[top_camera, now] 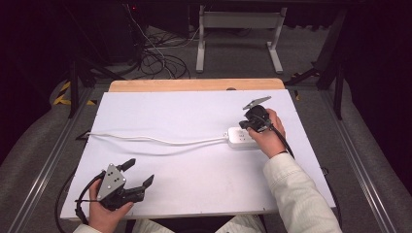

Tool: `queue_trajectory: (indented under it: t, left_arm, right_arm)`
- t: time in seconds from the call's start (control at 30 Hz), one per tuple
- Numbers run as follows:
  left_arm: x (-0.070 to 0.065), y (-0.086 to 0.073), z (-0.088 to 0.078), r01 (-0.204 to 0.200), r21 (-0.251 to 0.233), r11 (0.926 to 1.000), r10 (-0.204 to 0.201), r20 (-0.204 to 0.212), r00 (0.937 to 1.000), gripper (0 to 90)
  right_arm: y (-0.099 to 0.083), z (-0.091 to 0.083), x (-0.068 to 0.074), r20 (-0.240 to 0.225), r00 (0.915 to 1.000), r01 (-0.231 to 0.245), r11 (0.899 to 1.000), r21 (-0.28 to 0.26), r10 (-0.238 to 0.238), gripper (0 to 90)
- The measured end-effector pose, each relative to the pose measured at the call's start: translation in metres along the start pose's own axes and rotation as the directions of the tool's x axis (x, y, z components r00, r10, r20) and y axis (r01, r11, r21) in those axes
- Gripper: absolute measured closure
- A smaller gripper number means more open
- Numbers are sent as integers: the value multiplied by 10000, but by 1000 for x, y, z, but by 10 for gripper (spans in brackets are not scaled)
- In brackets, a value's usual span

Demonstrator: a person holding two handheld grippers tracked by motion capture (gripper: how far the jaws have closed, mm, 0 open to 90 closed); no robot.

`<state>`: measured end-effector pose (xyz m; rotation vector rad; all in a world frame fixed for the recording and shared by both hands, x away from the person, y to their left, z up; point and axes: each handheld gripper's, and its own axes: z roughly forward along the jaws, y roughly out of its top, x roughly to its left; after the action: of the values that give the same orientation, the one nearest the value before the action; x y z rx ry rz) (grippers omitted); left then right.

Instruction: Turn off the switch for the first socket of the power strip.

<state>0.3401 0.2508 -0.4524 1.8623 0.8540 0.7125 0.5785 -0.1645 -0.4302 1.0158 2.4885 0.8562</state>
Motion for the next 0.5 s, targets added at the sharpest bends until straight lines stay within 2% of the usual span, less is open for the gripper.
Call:
queue_trajectory:
  t: [0.5]
  left_arm:
    - [0, 0, 0, -31, -3, 10000, 31, -26, 10000, 220]
  right_arm:
    - [-1, 11, 4, 65, 9998, 195, 9991, 389, -198, 900]
